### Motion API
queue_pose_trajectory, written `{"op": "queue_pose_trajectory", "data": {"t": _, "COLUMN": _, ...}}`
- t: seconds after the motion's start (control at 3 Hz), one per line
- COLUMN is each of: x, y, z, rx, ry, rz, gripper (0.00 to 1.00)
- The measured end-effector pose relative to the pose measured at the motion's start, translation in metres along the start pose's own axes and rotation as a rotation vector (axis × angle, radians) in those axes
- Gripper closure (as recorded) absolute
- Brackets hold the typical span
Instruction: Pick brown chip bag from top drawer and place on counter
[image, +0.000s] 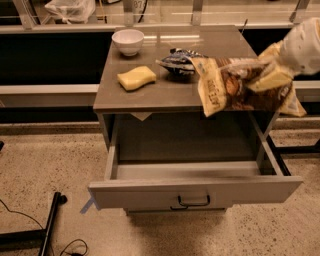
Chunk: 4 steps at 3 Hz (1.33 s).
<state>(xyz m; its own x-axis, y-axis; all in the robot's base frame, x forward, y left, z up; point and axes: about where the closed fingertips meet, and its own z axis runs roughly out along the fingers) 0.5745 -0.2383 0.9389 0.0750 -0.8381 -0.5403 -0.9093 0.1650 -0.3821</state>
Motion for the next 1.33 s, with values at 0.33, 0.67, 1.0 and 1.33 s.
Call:
{"op": "queue_pose_trajectory", "data": {"t": 0.33, "x": -0.017, "y": -0.057, "z": 0.005, "rx": 0.036, "ry": 0.043, "rz": -0.038, "gripper": 1.00}}
{"op": "queue_pose_trajectory", "data": {"t": 0.67, "x": -0.026, "y": -0.136, "z": 0.028, "rx": 0.169, "ry": 0.054, "rz": -0.114, "gripper": 1.00}}
{"op": "queue_pose_trajectory", "data": {"t": 1.0, "x": -0.023, "y": -0.179, "z": 0.048, "rx": 0.269, "ry": 0.031, "rz": -0.160, "gripper": 1.00}}
{"op": "queue_pose_trajectory", "data": {"t": 1.33, "x": -0.023, "y": -0.181, "z": 0.049, "rx": 0.274, "ry": 0.034, "rz": -0.156, "gripper": 1.00}}
